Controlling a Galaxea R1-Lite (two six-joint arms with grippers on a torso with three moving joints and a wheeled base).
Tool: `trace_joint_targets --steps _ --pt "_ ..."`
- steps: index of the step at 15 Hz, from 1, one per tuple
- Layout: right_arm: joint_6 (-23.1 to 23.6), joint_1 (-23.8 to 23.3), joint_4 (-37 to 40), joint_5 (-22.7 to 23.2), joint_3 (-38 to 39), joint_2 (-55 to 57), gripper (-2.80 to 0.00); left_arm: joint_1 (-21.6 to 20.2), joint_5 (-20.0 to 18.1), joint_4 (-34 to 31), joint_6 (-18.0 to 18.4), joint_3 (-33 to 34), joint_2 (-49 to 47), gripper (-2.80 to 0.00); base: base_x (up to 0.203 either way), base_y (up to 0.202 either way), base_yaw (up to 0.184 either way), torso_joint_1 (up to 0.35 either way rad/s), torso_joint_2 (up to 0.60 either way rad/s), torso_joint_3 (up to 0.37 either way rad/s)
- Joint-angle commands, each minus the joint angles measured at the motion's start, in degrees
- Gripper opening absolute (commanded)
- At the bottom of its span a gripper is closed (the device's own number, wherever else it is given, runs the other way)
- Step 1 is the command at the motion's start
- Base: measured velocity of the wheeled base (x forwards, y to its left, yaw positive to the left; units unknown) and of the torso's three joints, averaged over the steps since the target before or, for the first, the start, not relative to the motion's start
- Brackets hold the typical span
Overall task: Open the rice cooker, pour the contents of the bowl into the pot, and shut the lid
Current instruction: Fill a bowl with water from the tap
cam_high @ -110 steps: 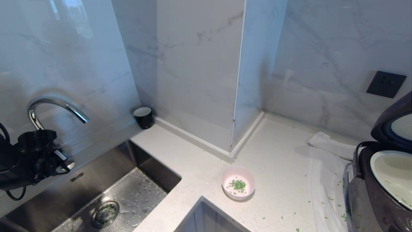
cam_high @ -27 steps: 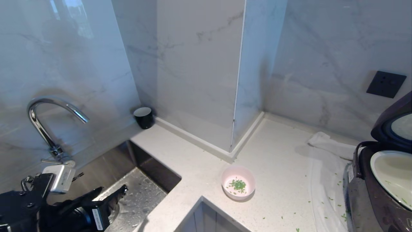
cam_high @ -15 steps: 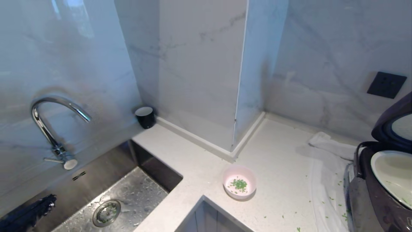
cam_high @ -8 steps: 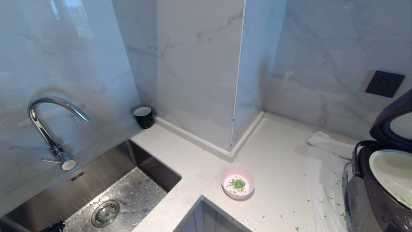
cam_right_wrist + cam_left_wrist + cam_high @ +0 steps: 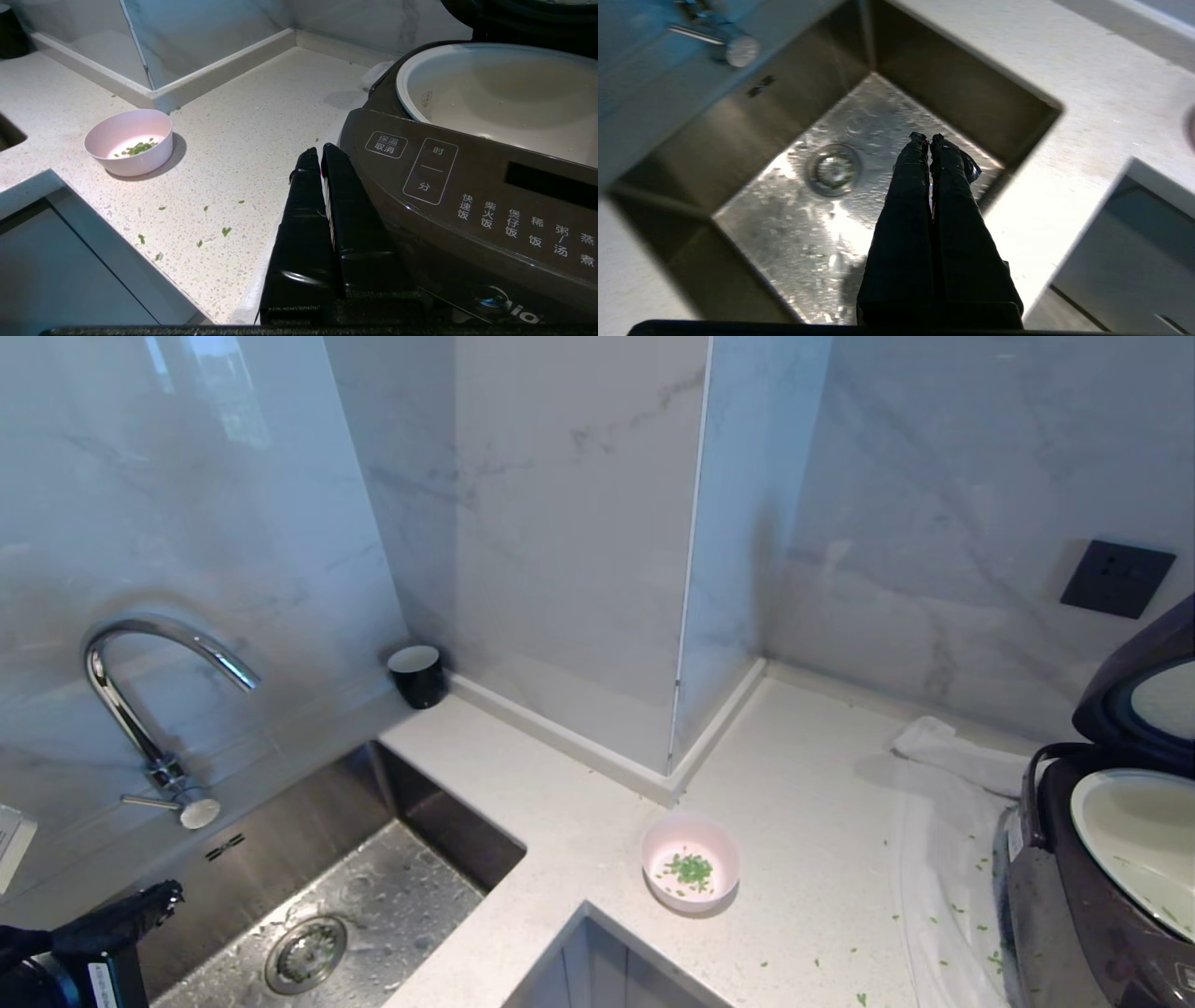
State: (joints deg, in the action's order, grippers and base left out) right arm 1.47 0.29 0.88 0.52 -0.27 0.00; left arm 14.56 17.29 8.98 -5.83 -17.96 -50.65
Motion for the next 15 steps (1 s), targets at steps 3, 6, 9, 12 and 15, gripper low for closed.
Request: trace_joint_targets --steps 3,6,9,12,15 --pt "0.02 -0.03 0.00 0.00 0.00 0.00 -2.80 -0.43 11.01 1.20 2.37 -1.65 -2.56 -2.80 0.000 0.000 0.000 0.000 0.00 0.000" --pt "0.02 0.02 0.00 0.00 0.00 0.00 -2.80 -1.94 13.42 4.22 2.68 -0.96 2.80 -2.80 0.000 0.000 0.000 0.000 0.00 0.000" --pt "0.02 -0.03 0.00 0.00 0.00 0.00 -2.80 -6.94 13.34 4.84 4.08 -0.39 9.71 -2.80 0.000 0.000 0.000 0.000 0.00 0.000" --pt "0.02 0.06 0.00 0.00 0.00 0.00 -2.80 -11.24 12.78 4.91 6.73 0.21 18.36 -2.80 0.000 0.000 0.000 0.000 0.00 0.000" --pt "0.02 0.05 0.00 0.00 0.00 0.00 -2.80 -13.62 11.38 4.83 8.58 2.12 25.74 -2.80 0.000 0.000 0.000 0.000 0.00 0.000"
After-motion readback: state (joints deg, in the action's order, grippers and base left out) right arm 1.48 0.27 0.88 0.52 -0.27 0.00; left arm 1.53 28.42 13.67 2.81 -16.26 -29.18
